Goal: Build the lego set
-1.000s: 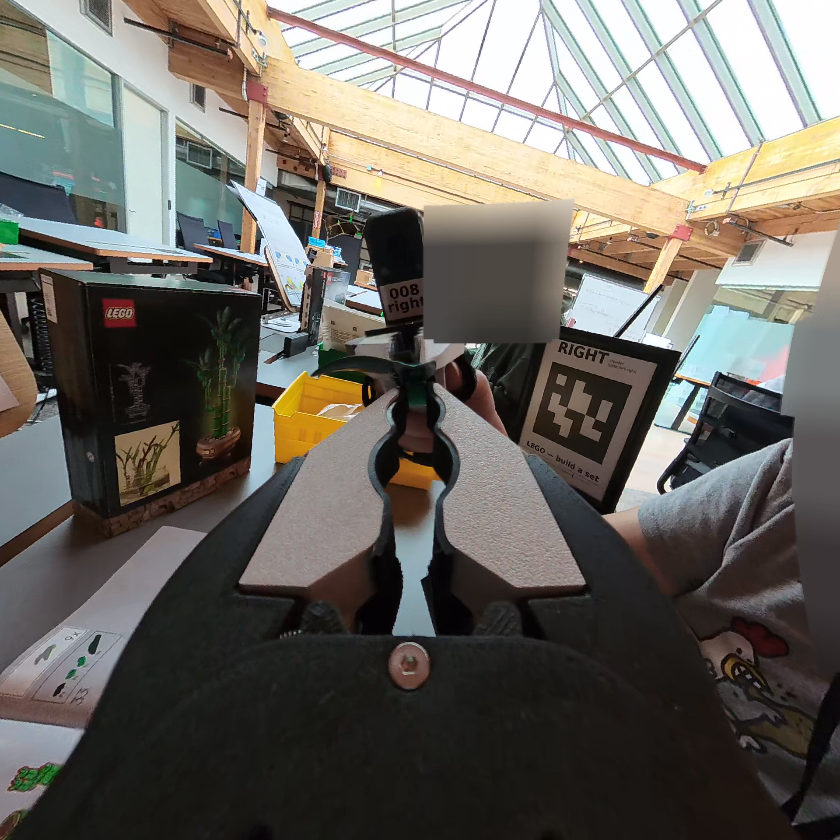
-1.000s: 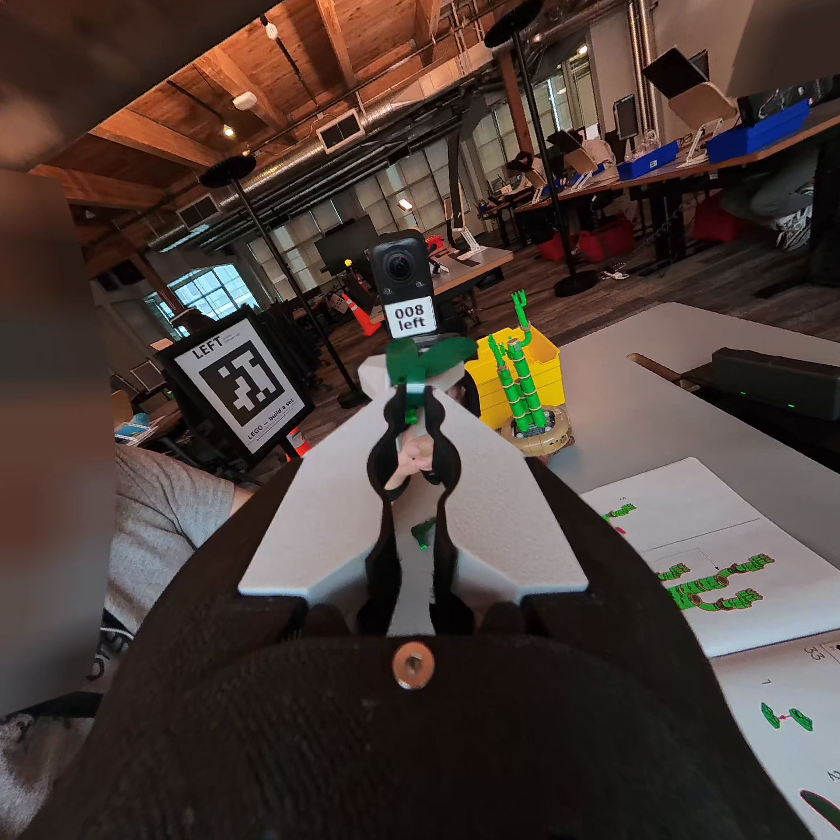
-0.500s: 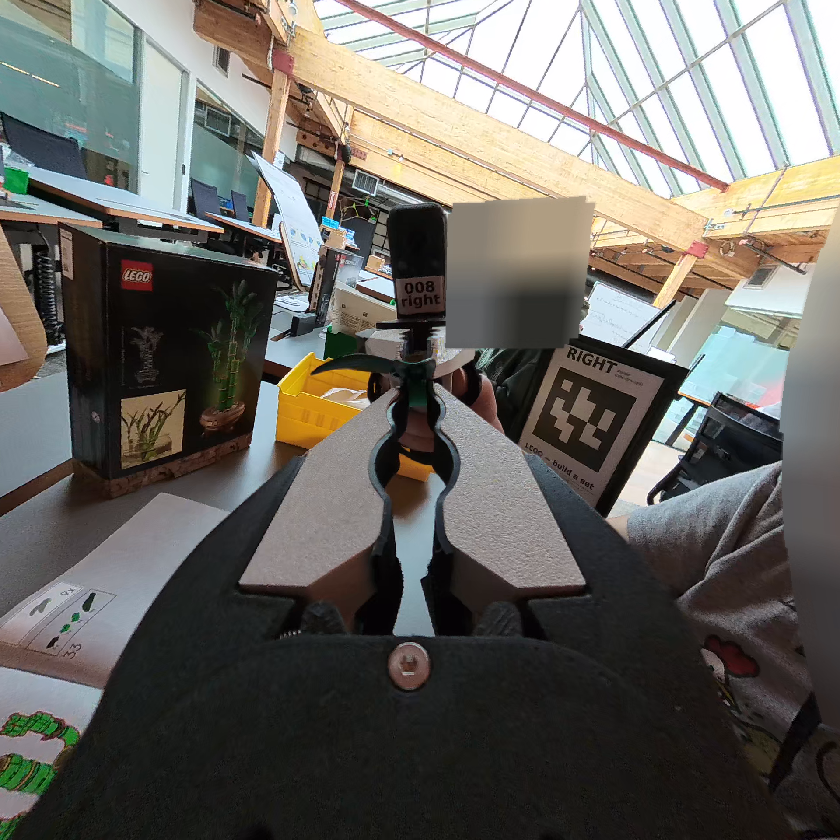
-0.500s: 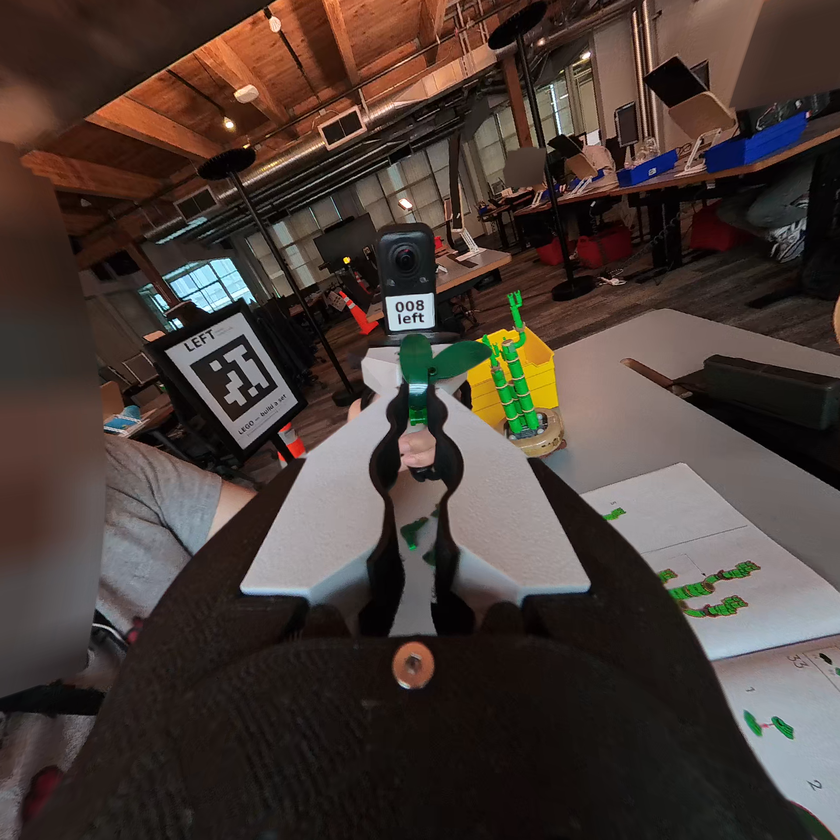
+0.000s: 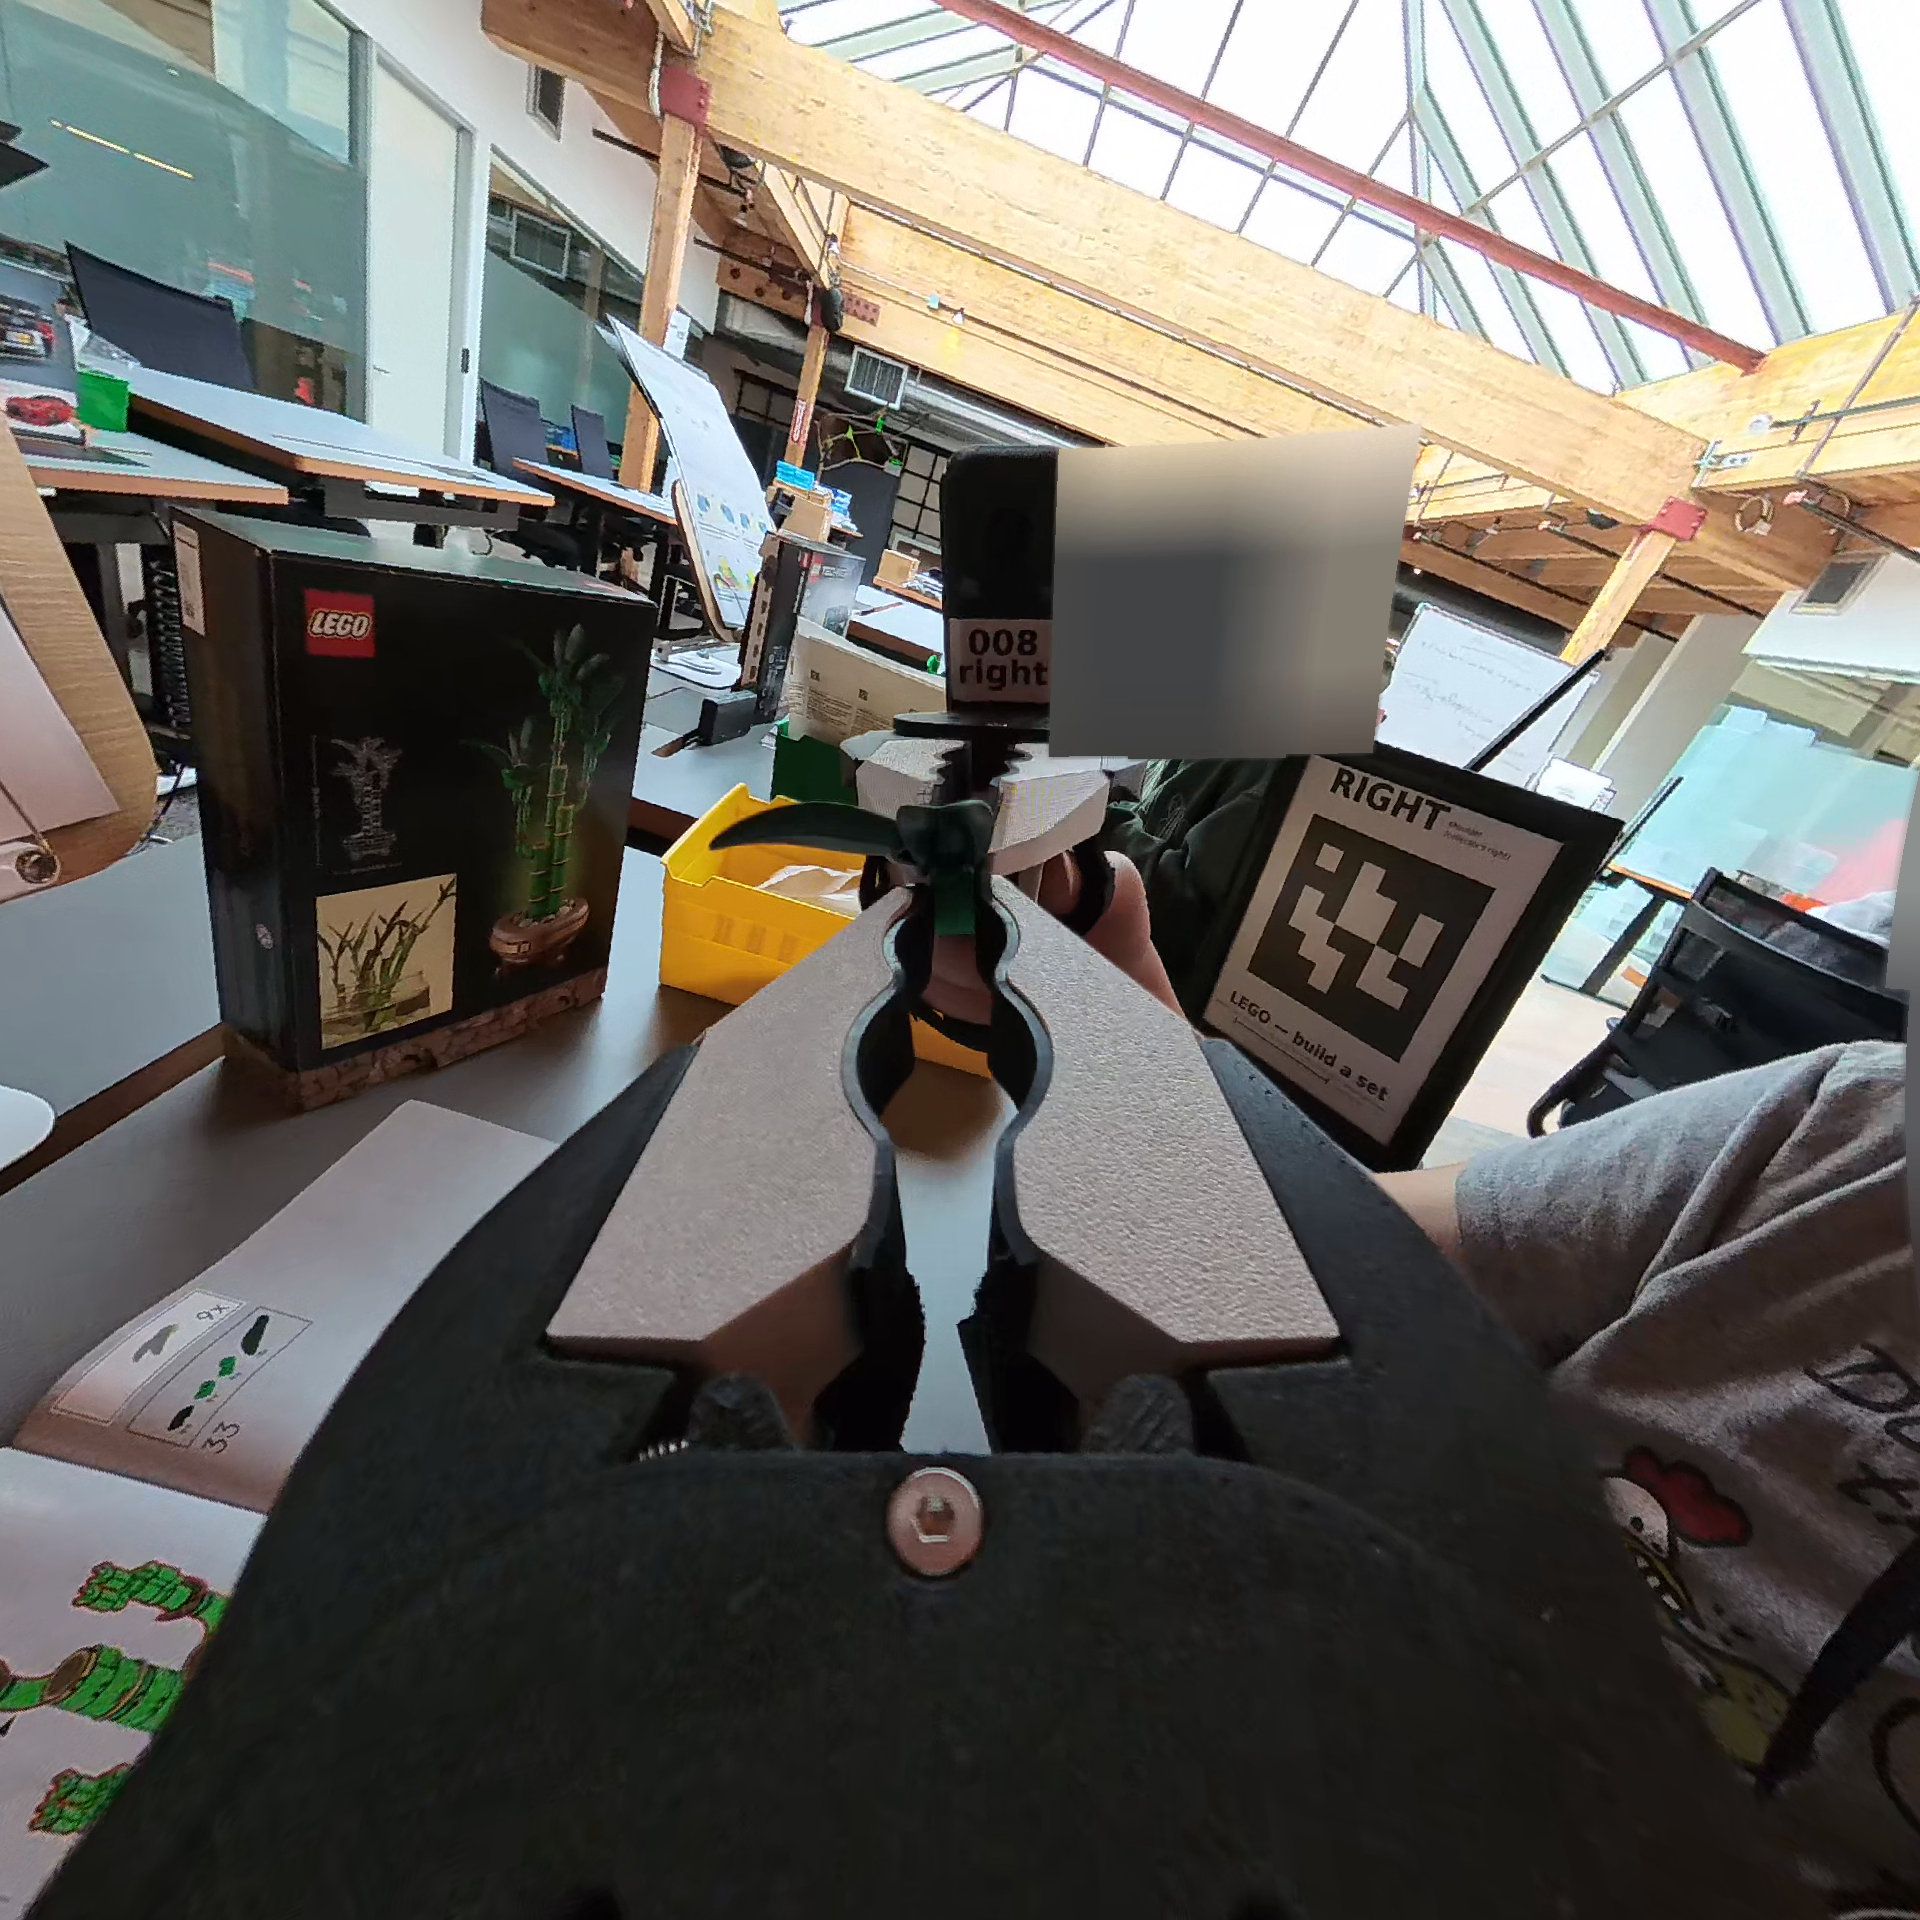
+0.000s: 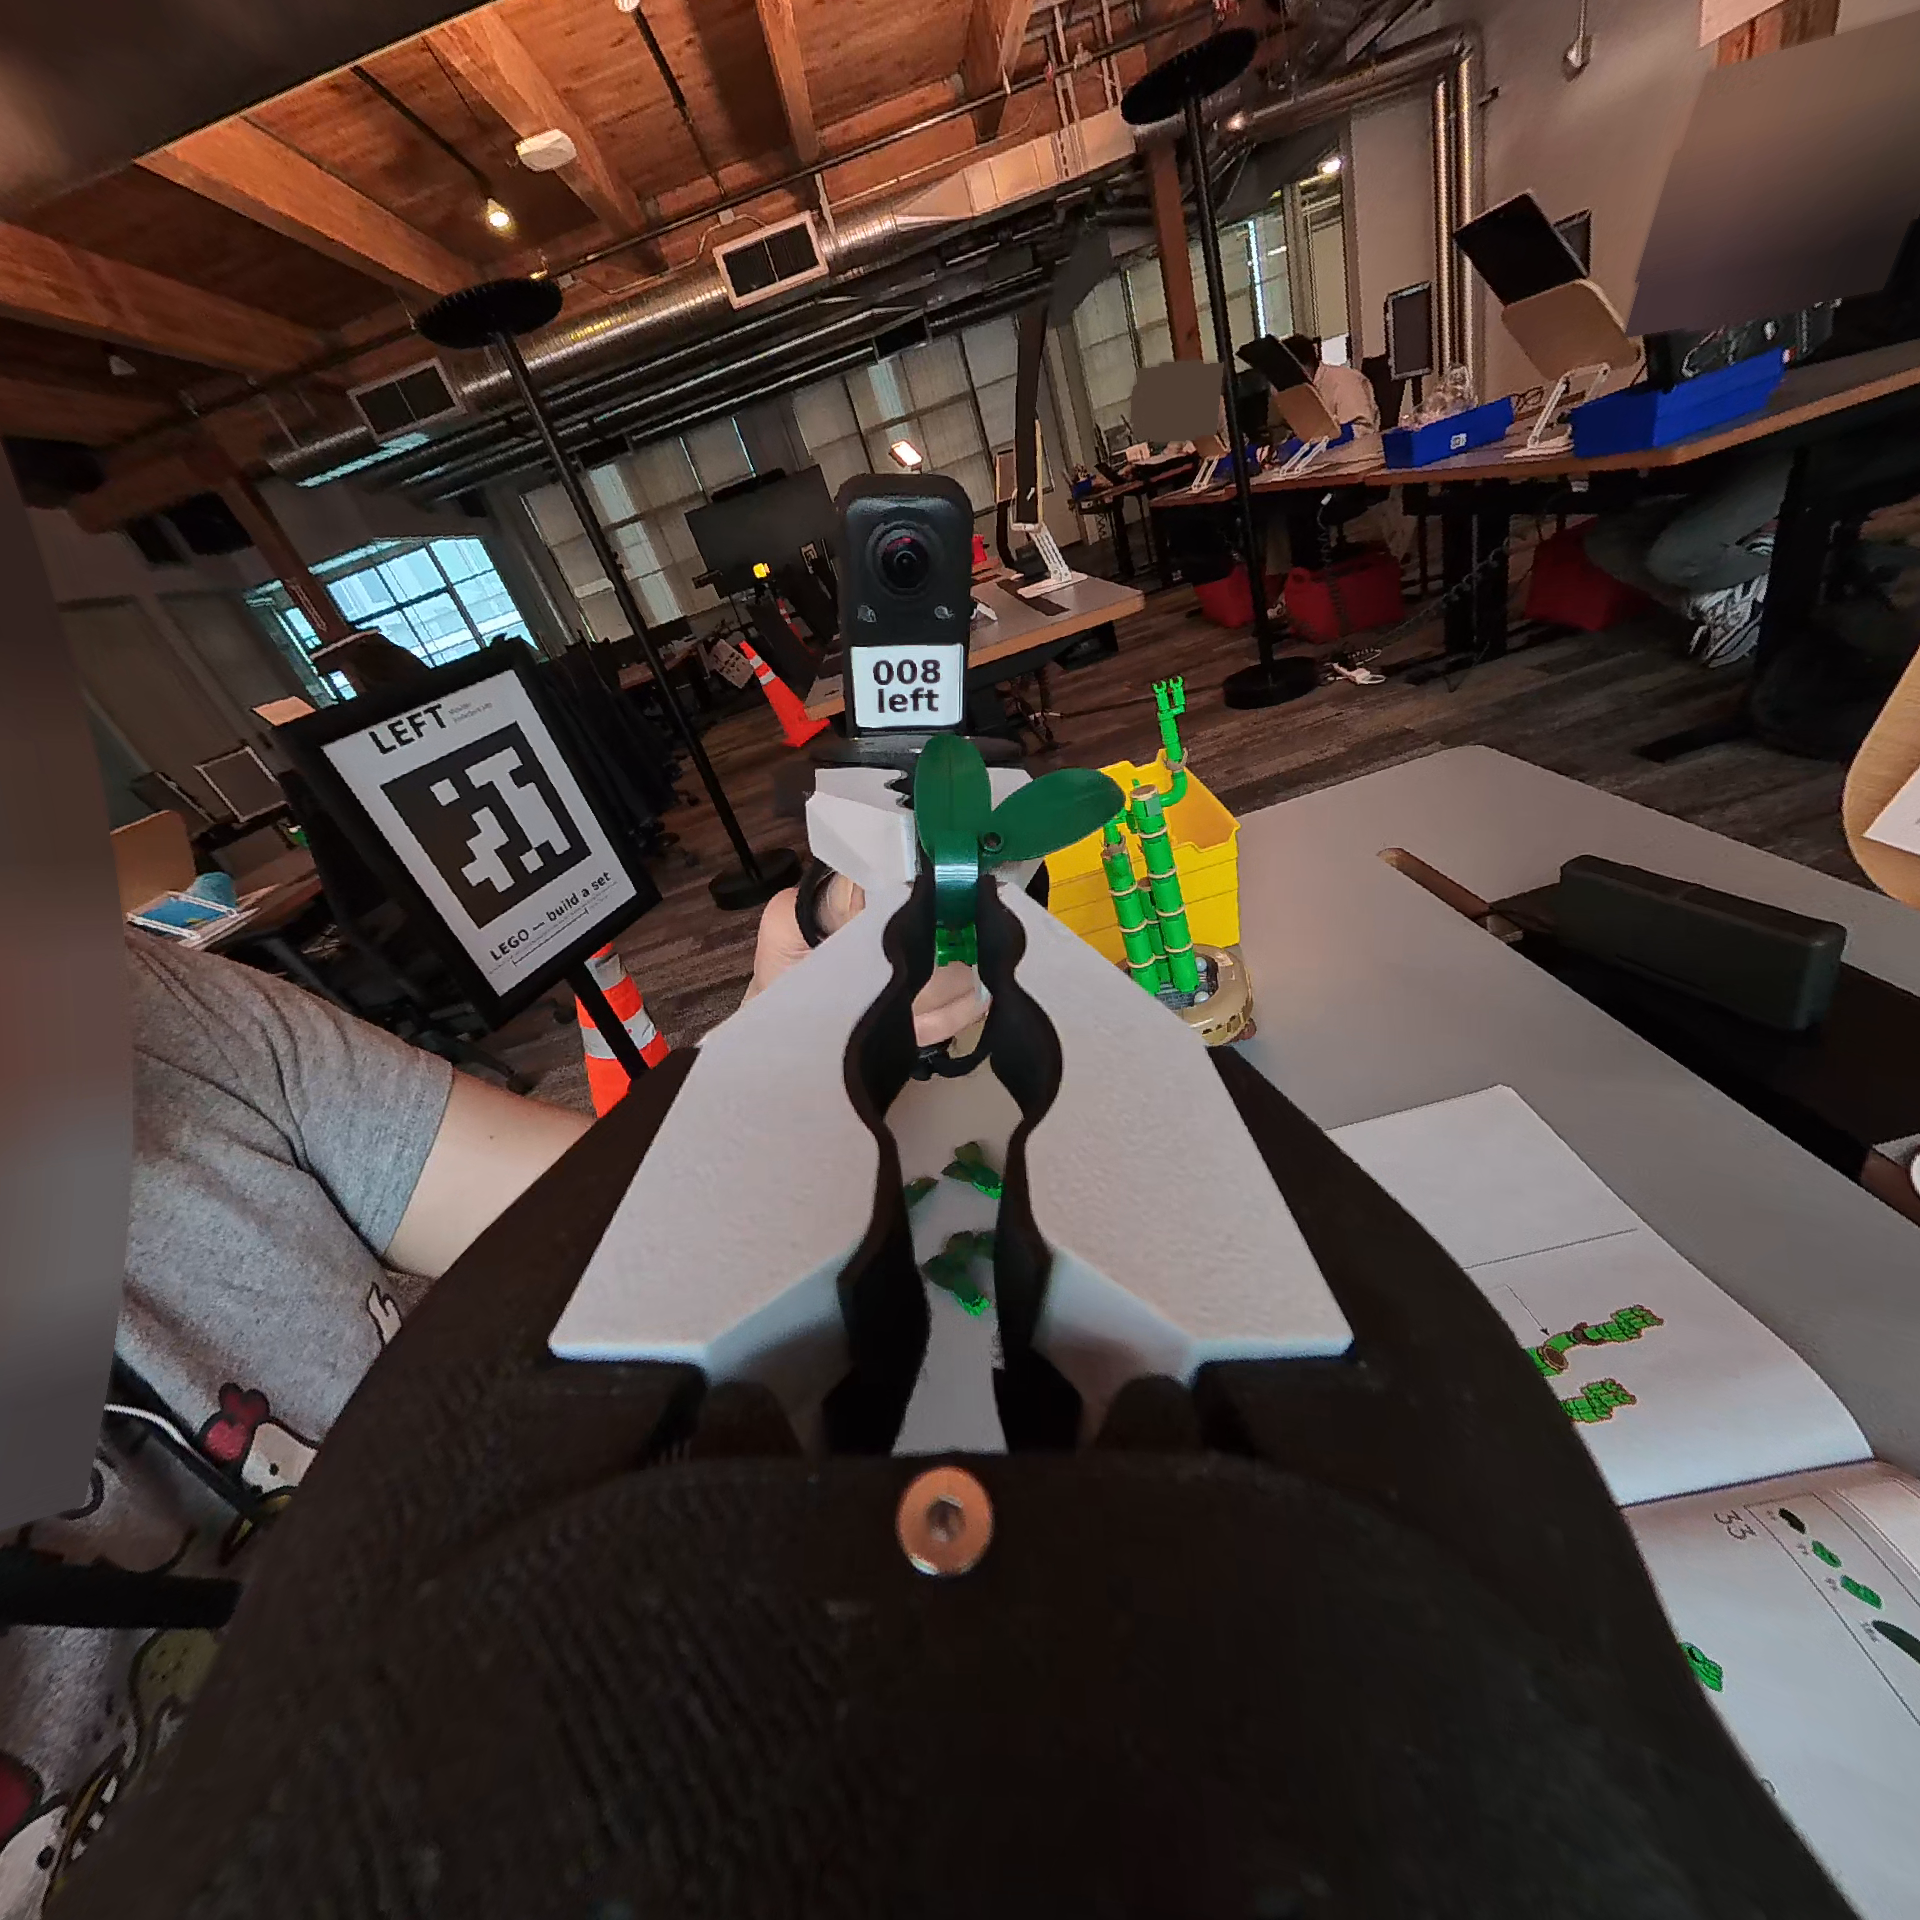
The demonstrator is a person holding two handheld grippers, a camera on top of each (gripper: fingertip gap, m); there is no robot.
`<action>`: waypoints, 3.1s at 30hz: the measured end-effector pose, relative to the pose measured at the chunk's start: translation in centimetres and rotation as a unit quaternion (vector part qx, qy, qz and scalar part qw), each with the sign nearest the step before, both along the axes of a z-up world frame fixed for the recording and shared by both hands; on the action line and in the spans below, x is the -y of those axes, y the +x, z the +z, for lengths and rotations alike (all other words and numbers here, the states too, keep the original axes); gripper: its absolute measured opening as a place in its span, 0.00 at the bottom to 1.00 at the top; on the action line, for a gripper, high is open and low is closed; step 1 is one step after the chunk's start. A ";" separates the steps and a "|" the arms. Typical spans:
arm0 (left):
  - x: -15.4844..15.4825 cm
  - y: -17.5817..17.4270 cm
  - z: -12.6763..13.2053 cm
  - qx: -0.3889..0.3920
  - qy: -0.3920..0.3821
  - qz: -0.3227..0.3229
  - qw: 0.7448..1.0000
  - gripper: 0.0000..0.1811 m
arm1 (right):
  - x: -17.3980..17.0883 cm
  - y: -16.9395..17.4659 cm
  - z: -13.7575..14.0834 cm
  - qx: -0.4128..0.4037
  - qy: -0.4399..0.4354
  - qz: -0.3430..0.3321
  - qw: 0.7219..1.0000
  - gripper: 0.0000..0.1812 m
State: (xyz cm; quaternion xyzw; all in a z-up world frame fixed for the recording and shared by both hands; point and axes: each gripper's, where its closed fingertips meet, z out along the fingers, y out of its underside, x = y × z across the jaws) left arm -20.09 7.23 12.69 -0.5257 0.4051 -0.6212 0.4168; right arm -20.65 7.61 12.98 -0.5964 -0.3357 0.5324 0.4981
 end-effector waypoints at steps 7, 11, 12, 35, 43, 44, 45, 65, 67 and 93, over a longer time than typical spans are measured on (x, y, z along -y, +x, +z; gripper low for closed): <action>0.2 -0.2 0.8 0.017 0.014 0.003 1.000 0.03 | 0.1 -0.2 1.0 -0.008 0.035 -0.012 0.999 0.03; 0.2 -0.2 0.9 0.019 0.019 0.007 1.000 0.03 | 0.3 0.5 1.9 -0.007 0.069 -0.034 0.997 0.13; 0.2 -0.3 1.0 0.020 0.021 0.011 1.000 0.03 | 0.8 0.7 2.5 -0.009 0.098 -0.036 0.994 0.15; 1.5 -1.3 3.2 0.006 0.090 0.077 0.993 0.03 | 2.1 -2.5 2.6 0.257 0.545 -0.287 0.745 0.23; 1.8 -1.1 2.9 0.000 0.075 0.059 0.995 0.03 | 1.8 -1.9 3.1 0.265 0.543 -0.315 0.732 0.09; 1.8 -1.1 2.9 0.000 0.075 0.057 0.996 0.03 | 1.8 -1.9 3.1 0.267 0.542 -0.314 0.732 0.09; 1.8 -1.1 2.8 -0.001 0.077 0.057 0.995 0.03 | 1.7 -1.9 3.0 0.269 0.542 -0.314 0.732 0.09; 2.3 -1.6 3.0 0.015 0.051 0.008 0.999 0.04 | 2.1 -2.2 3.2 0.258 0.562 -0.315 0.720 0.08; 2.2 -1.6 3.0 0.019 0.049 0.008 0.999 0.03 | 2.1 -2.2 3.2 0.258 0.562 -0.315 0.721 0.08; 1.8 -1.8 1.5 -0.090 0.121 0.081 0.985 0.03 | 1.8 -2.7 1.7 0.237 0.535 -0.282 0.761 0.08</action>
